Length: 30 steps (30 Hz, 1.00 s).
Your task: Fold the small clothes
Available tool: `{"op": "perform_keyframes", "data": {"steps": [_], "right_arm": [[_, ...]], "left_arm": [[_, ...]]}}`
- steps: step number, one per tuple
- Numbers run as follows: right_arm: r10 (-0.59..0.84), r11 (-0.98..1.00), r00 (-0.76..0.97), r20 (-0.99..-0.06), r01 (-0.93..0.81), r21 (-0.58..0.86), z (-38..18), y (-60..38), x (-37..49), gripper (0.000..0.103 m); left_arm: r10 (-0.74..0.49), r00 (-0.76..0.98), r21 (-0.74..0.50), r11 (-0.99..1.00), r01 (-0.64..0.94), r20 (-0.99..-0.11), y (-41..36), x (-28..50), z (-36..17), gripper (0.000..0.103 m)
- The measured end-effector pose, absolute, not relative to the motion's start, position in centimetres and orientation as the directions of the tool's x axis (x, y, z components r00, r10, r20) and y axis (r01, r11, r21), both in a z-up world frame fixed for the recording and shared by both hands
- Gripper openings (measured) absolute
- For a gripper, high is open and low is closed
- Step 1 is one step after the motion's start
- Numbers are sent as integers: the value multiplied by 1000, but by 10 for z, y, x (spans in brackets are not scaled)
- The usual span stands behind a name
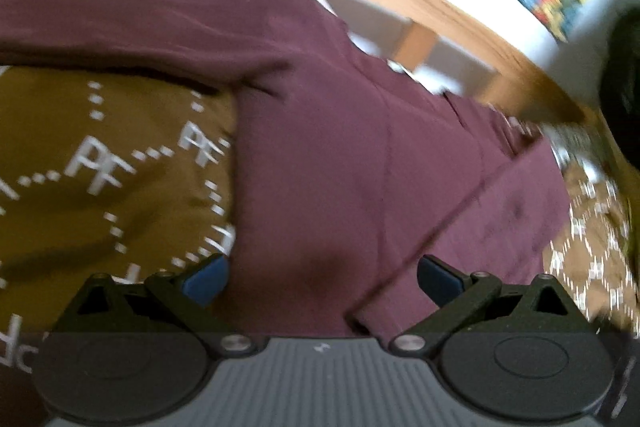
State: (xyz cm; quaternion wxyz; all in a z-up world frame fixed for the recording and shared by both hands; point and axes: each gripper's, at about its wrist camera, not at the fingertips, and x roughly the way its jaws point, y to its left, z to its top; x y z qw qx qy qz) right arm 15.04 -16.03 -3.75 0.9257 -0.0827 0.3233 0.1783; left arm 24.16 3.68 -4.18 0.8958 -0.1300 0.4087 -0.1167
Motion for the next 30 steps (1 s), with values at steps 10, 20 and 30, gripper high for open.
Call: {"op": "perform_keyframes", "data": {"steps": [10,20,30], "right_arm": [[14,981,834,-552,-119,-155,5,-248,226,90],[-89,979,640,-764,-84,-184,38,-316,375,75],[-28,997,631,-776,-35,-65,-1,-346,394,7]], "left_arm": [[-247,629,-124,964,233,-737,0,228,-59,103],[-223,625,-57,960,274,-748,-8,224,-66,103],[-204,649,-48,967,250,-733,-15,228,-69,103]]}}
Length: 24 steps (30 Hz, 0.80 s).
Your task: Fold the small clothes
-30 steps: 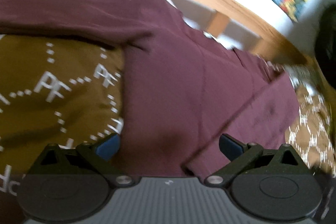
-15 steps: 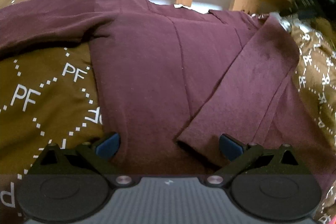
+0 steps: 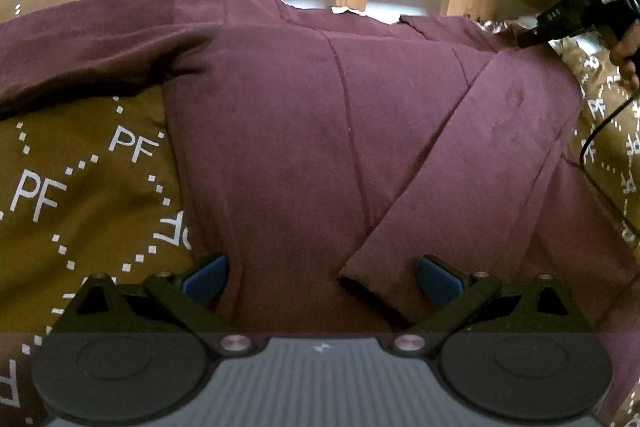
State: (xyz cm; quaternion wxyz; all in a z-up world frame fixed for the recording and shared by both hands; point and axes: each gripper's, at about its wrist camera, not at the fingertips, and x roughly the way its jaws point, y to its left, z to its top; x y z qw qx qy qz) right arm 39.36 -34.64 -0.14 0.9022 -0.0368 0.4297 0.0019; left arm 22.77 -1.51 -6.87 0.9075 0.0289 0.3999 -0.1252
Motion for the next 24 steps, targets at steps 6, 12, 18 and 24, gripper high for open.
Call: {"op": "perform_keyframes", "data": {"steps": [6,12,18,24], "right_arm": [[-85,993,701,-708,-1,-120,2,-357,395,6],[-100,992,676,-730,14,-122,-19,-356,387,19],[-161,980,775,-611,53,-191,-3,-362,339,57],[-226,966,810,-541,116,-231,-11,-367,268,66]], "left_arm": [[-172,664,1,968,252,-728,-22,229,-76,102],[-158,678,28,966,255,-718,-25,225,-79,103],[-159,677,30,965,259,-719,-25,225,-78,103],[-159,680,30,966,258,-716,-26,225,-79,103]]}}
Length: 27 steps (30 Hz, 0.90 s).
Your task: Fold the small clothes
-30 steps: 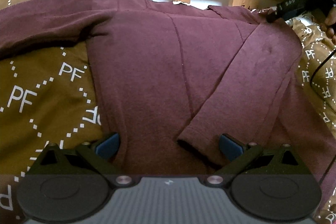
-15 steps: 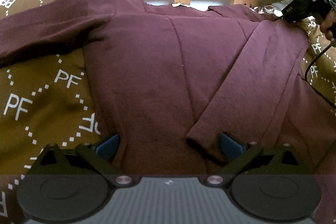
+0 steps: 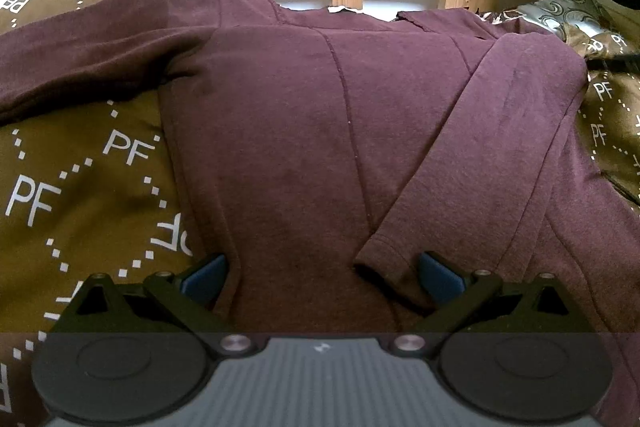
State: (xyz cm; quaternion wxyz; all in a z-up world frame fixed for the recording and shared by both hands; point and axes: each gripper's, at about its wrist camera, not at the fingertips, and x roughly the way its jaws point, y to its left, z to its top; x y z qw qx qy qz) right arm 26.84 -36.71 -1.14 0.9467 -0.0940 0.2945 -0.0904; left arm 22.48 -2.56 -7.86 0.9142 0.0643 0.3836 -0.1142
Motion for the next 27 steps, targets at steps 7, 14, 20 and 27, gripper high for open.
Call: {"op": "perform_keyframes", "data": {"steps": [7,14,20,27], "right_arm": [[-259,926,781,-568,35,-375,-48,-346,238,73],[-307,838,843,-442,19,-545,-66,-321,240,73],[-266,834,873,-409,-4,-551,-62,-309,248,43],[-234,883,877,-420,11,-469,-47,-311,242,5]], "left_arm": [[-161,678,27,966,258,-717,-25,225,-78,103],[-159,680,26,967,253,-716,-26,225,-78,103],[-159,680,25,967,252,-716,-26,224,-79,103],[-160,679,23,967,253,-716,-25,224,-79,103]]}}
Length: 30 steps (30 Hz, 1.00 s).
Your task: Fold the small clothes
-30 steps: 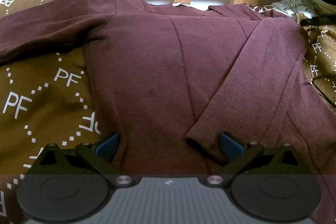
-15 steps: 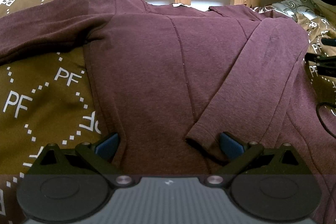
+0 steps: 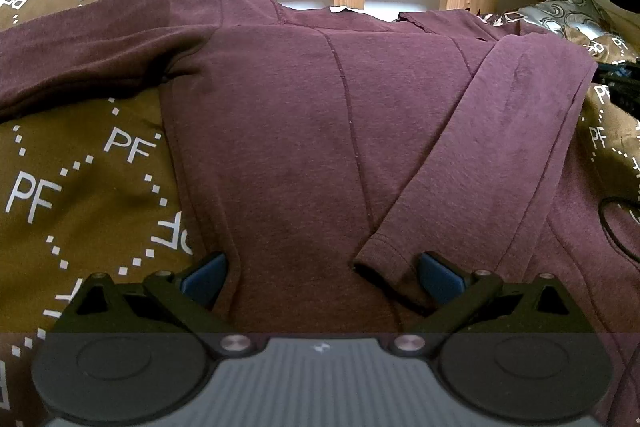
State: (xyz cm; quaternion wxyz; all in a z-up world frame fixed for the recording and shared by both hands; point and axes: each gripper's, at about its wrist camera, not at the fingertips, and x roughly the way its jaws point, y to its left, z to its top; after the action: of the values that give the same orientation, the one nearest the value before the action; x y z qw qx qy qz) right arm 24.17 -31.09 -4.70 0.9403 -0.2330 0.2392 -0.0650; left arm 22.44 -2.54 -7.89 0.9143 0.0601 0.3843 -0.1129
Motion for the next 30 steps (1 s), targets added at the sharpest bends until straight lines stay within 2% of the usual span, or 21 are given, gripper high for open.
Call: {"op": "perform_keyframes", "data": {"steps": [5,10,12,13,16,18,21,27,30], "right_arm": [[-239,911,865,-441,42,-410,-42,-319,242,5],[-242,922,831,-501,37,-385,-51,-325,244,2],[-267,918,821,-505,57,-393,-54,-326,241,18],[-270,919,818,-508,60,-391,-55,-327,239,21],[-283,919,814,-507,80,-385,-56,-327,234,38],[-294,919,822,-488,103,-380,-53,-327,230,55],[-343,900,831,-437,159,-405,-46,-324,230,72],[-405,876,842,-357,245,-416,-33,-319,234,89],[-390,878,856,-340,234,-418,-30,-313,238,92]], "left_arm": [[-161,679,23,967,253,-716,-25,224,-79,103],[-161,677,20,968,251,-718,-25,225,-78,103],[-161,677,20,968,252,-718,-25,225,-78,103],[-162,677,19,968,251,-718,-25,225,-78,103],[-161,677,20,968,252,-718,-25,225,-79,103],[-162,677,19,968,252,-718,-25,225,-79,103],[-162,677,19,968,252,-718,-25,225,-79,103],[-162,674,17,968,252,-720,-24,225,-78,103],[-163,673,17,968,252,-722,-24,226,-78,103]]}}
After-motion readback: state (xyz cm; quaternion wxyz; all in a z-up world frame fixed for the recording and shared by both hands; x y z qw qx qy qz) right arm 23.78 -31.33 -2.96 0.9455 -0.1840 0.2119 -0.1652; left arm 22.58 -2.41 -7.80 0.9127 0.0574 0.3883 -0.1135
